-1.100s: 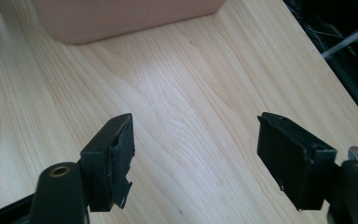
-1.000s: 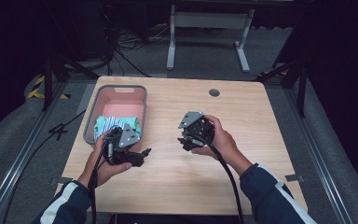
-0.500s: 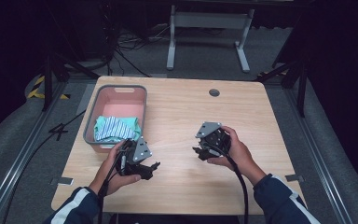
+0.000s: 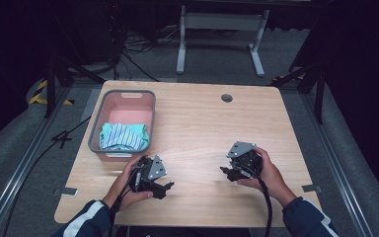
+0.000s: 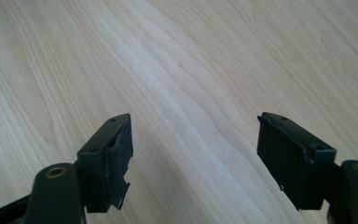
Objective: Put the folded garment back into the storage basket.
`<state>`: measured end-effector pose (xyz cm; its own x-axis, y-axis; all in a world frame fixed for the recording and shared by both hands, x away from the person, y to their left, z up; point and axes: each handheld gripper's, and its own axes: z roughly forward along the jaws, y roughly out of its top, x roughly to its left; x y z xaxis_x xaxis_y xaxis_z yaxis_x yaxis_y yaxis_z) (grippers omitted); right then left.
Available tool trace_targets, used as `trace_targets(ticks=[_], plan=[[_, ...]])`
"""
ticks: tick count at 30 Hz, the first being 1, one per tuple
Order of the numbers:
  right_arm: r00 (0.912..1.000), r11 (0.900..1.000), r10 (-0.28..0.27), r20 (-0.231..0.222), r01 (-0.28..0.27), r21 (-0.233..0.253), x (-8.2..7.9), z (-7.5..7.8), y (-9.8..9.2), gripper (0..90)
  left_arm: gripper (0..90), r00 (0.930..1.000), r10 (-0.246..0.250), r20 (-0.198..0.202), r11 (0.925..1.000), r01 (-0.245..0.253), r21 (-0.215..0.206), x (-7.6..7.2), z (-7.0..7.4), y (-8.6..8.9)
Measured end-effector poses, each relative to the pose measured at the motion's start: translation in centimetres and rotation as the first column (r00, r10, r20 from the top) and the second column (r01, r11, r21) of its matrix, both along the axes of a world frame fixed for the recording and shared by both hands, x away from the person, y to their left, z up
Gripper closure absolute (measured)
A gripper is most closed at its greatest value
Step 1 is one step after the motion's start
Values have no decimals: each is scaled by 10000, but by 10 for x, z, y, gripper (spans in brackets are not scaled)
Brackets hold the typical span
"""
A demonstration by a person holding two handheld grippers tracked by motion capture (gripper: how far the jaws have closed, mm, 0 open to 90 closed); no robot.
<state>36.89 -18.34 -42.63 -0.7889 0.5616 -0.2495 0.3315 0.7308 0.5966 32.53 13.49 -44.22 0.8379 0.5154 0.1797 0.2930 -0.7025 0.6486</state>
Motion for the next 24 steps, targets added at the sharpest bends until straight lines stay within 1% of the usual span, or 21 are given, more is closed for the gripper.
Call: trace_targets(ticks=[1,3,4,6,7,8,9,10,11,12,13,14,15,16,17,18,19,20,21,22,24], plan=[[10000,10000,-48,37,48,-30,-1,-2,-3,277,174,10000,-89,-37,10000,89,9,0,-2,0],[9999,9999,-111,-82,112,86,-4,-8,-12,275,173,9999,-67,-148,10000,68,53,0,-7,-2],[9999,9999,-127,-30,127,91,-6,-10,-16,275,172,9996,-222,-176,9997,223,85,0,-9,-2],[9997,9994,-189,-185,194,294,-9,-16,-26,270,171,9993,-294,-237,9994,298,153,0,-13,-2],[9995,9992,-230,-197,236,313,-10,-18,-30,269,170,9990,-305,-315,9995,308,81,0,-15,-2],[9995,9989,-237,-211,245,403,-11,-20,-34,269,170,9986,-325,-426,9994,330,114,0,-17,-2],[9991,9982,-319,-274,333,495,-13,-22,-39,269,170,9985,-294,-461,9994,303,179,0,-20,-2],[9986,9974,-353,-384,376,614,-14,-25,-44,265,170,9985,-294,-461,9994,303,179,0,-20,-2],[9986,9974,-353,-384,376,614,-14,-25,-44,265,170,9982,-310,-514,9992,323,243,-1,-21,-2],[9981,9963,-457,-423,486,704,-17,-30,-53,266,170,9973,-340,-645,9992,352,171,-1,-25,-2],[9981,9963,-457,-423,486,704,-17,-30,-53,266,170,9973,-340,-645,9992,352,171,-1,-25,-2],[9969,9948,-548,-557,593,834,-20,-34,-59,278,170,9972,-364,-661,9992,372,119,0,-26,-1],[9969,9948,-548,-557,593,834,-20,-34,-59,278,170,9962,-384,-777,9992,394,118,0,-27,0],[9958,9936,-612,-678,672,908,-21,-36,-63,277,170,9947,-459,-921,9989,462,7,0,-29,1],[9950,9916,-716,-695,785,1029,-24,-40,-71,279,161,9946,-425,-944,9990,413,-140,1,-30,4],[9937,9897,-819,-762,901,1109,-25,-42,-75,277,162,9933,-449,-1065,9988,426,-238,2,-31,5],[9925,9884,-873,-850,970,1169,-26,-44,-79,271,161,9933,-449,-1065,9988,426,-238,2,-31,5],[9925,9884,-873,-850,970,1169,-26,-44,-79,271,161,9930,-420,-1102,9983,372,-450,2,-33,6],[9915,9853,-938,-900,1054,1343,-27,-46,-83,270,160,9921,-380,-1196,9976,308,-612,2,-34,8],[9889,9792,-1049,-1051,1212,1626,-30,-48,-92,264,160,9910,-426,-1273,9965,330,-769,3,-35,10],[9859,9720,-1253,-1106,1443,1853,-33,-50,-99,256,158,9899,-338,-1376,9954,210,-932,3,-37,11]])
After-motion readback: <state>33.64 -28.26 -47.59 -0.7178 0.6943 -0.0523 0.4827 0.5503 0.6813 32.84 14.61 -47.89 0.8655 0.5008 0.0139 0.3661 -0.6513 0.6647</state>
